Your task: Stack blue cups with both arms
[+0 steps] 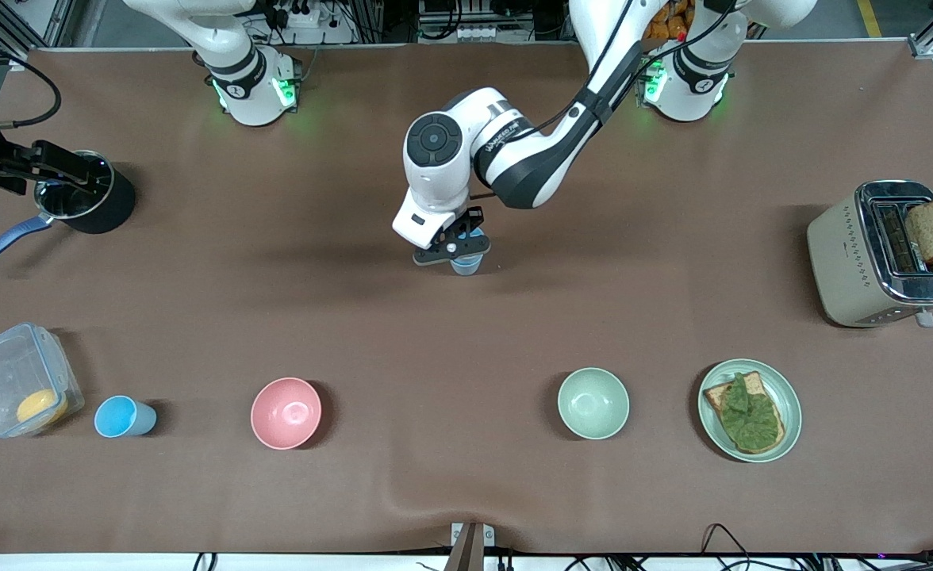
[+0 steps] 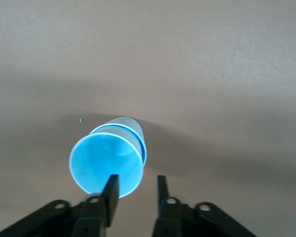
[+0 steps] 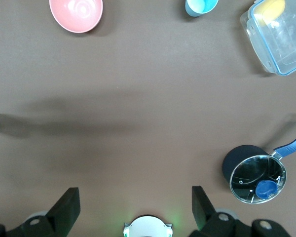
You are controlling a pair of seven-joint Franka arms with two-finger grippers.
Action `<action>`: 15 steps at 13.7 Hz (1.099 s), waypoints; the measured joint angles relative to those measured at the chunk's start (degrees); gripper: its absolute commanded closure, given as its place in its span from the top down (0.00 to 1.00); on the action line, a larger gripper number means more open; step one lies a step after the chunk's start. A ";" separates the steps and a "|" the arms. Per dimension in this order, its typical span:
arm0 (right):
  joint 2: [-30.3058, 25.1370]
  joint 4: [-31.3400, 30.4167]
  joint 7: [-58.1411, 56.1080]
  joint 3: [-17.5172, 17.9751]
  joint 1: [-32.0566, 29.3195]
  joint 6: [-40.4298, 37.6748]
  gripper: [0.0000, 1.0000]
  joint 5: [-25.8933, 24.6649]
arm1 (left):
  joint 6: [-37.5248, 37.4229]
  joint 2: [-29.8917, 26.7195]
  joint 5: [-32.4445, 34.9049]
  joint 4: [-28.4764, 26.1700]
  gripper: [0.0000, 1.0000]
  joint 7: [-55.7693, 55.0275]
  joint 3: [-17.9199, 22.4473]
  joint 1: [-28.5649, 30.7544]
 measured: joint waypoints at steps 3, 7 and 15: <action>0.00 0.00 0.00 0.00 0.00 0.00 1.00 0.00 | -0.05 0.00 0.00 0.07 1.00 0.00 0.00 0.00; 0.00 0.01 0.00 -0.02 0.00 -0.01 1.00 0.00 | -5.15 -3.44 0.00 1.90 1.00 0.54 1.48 1.75; 0.01 0.05 0.01 -0.03 -0.01 0.18 1.00 2.66 | -21.31 -25.44 0.08 -7.49 1.00 21.31 2.42 22.60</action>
